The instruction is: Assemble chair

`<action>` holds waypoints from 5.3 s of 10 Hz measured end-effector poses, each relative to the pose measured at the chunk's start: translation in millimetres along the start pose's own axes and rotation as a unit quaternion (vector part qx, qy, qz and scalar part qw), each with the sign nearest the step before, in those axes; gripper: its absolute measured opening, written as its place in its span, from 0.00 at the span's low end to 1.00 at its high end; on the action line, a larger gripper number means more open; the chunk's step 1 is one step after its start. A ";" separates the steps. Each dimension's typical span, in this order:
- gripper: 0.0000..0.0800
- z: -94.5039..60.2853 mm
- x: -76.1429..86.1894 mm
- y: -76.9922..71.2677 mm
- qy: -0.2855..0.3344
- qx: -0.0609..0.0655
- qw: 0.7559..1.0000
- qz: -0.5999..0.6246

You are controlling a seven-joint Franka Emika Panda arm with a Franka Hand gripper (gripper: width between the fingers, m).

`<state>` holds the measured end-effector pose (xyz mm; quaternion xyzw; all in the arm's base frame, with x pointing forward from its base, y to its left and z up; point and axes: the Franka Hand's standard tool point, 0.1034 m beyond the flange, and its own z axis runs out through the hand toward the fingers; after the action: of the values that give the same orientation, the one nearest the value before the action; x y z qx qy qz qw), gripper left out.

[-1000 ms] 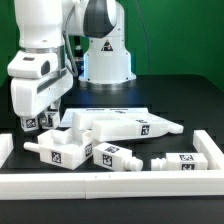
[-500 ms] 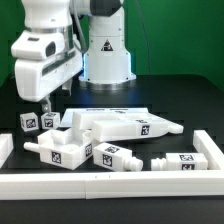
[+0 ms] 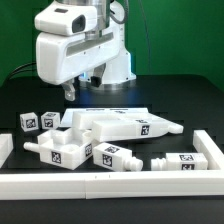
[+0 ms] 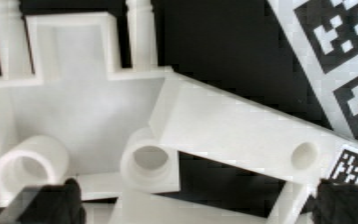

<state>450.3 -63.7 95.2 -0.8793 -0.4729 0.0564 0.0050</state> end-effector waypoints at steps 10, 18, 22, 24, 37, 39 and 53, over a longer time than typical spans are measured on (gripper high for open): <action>0.81 -19.3 92.6 33.2 0.001 -0.031 0.998 -0.055; 0.81 2.6 121.2 59.0 0.015 0.019 0.997 0.077; 0.81 6.6 121.1 61.0 0.017 0.018 0.996 0.080; 0.81 34.9 120.1 66.5 0.015 0.034 0.995 0.095; 0.35 39.5 153.3 68.8 0.019 0.034 0.995 0.093; 0.35 5.9 163.4 65.4 0.011 0.042 0.995 0.087; 0.36 -4.5 172.9 -26.6 0.020 0.031 0.988 0.149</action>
Offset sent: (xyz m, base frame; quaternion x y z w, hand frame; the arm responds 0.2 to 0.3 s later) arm 0.0000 0.0000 0.0000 0.0000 0.0000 0.0000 1.0000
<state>523.1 95.1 85.0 -0.9402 -0.3347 0.0539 0.0335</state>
